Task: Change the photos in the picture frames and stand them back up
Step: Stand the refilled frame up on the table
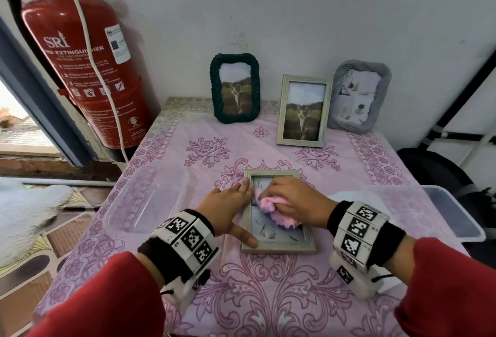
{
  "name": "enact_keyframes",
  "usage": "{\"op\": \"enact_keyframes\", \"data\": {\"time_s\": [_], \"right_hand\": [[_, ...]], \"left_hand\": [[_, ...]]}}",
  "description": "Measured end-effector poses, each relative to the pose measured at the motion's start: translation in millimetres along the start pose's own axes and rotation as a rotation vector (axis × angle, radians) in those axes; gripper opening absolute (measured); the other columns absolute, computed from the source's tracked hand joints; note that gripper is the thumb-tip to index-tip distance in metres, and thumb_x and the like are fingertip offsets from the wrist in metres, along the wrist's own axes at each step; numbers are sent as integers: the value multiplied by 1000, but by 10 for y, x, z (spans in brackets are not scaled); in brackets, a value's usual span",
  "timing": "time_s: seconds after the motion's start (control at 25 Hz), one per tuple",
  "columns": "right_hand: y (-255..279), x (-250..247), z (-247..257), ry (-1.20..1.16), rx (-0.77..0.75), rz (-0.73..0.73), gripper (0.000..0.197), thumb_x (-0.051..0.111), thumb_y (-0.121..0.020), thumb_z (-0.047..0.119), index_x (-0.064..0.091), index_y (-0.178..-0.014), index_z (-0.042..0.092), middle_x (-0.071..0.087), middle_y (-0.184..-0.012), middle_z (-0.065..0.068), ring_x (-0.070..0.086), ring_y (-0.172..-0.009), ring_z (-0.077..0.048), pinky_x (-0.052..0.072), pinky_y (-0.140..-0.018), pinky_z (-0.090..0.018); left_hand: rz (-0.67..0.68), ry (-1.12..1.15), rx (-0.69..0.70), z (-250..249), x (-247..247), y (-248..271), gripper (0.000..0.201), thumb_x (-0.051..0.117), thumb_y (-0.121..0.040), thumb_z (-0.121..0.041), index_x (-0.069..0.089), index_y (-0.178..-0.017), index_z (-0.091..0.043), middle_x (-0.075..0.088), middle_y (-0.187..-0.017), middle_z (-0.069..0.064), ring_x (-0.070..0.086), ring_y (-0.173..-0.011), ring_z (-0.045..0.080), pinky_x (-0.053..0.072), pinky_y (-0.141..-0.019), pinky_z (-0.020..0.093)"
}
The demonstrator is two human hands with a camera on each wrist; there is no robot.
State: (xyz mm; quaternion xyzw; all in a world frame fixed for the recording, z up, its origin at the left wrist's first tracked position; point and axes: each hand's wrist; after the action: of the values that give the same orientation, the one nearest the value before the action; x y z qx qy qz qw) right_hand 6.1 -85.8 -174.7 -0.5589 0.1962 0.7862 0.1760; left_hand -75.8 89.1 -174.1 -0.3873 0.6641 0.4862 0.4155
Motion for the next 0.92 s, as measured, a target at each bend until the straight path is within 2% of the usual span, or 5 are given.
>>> {"op": "enact_keyframes", "data": {"time_s": [0.2, 0.44, 0.6, 0.72, 0.92], "right_hand": [[308, 133, 212, 27, -181, 45, 29, 48, -92, 14, 63, -117, 13, 58, -118, -5, 49, -110, -21, 35, -95, -30], [300, 90, 80, 336, -2, -4, 26, 40, -94, 15, 55, -115, 16, 51, -109, -3, 45, -105, -21, 32, -83, -29], [-3, 24, -108, 300, 94, -27, 28, 43, -94, 15, 55, -119, 16, 51, -113, -4, 44, -109, -21, 31, -87, -30], [-162, -11, -161, 102, 111, -27, 30, 46, -90, 7, 60, -116, 11, 52, -112, -11, 47, -107, -27, 34, -87, -34], [119, 118, 66, -72, -132, 33, 30, 49, -91, 16, 63, -118, 19, 54, -119, -4, 45, -110, -18, 35, -95, -31]], "left_hand": [[11, -43, -17, -25, -18, 20, 116, 67, -68, -62, 1, -150, -15, -6, -159, 4, 14, -145, 14, 26, -110, 39], [28, 4, -16, -6, -21, 29, 113, 67, -68, -62, 3, -150, -17, 1, -159, -1, 29, -139, 15, 31, -109, 39], [25, 41, -1, 18, 0, 25, 114, 67, -68, -61, 1, -150, -17, -1, -159, -1, 31, -138, 16, 31, -109, 38], [24, 47, 1, 24, 6, 16, 115, 68, -68, -61, 0, -150, -16, -3, -159, 0, 30, -138, 16, 31, -109, 39], [24, 26, -10, 7, 7, 17, 116, 67, -68, -61, -1, -150, -16, -8, -159, 1, 26, -141, 16, 31, -110, 41]]}}
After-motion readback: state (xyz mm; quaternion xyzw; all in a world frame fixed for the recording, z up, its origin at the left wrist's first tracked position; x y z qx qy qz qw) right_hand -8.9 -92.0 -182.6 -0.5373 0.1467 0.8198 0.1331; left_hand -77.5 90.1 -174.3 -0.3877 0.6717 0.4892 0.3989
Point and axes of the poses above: each hand's wrist, its own y-axis away from the middle knuckle, its own x-axis out of the palm, z = x × y
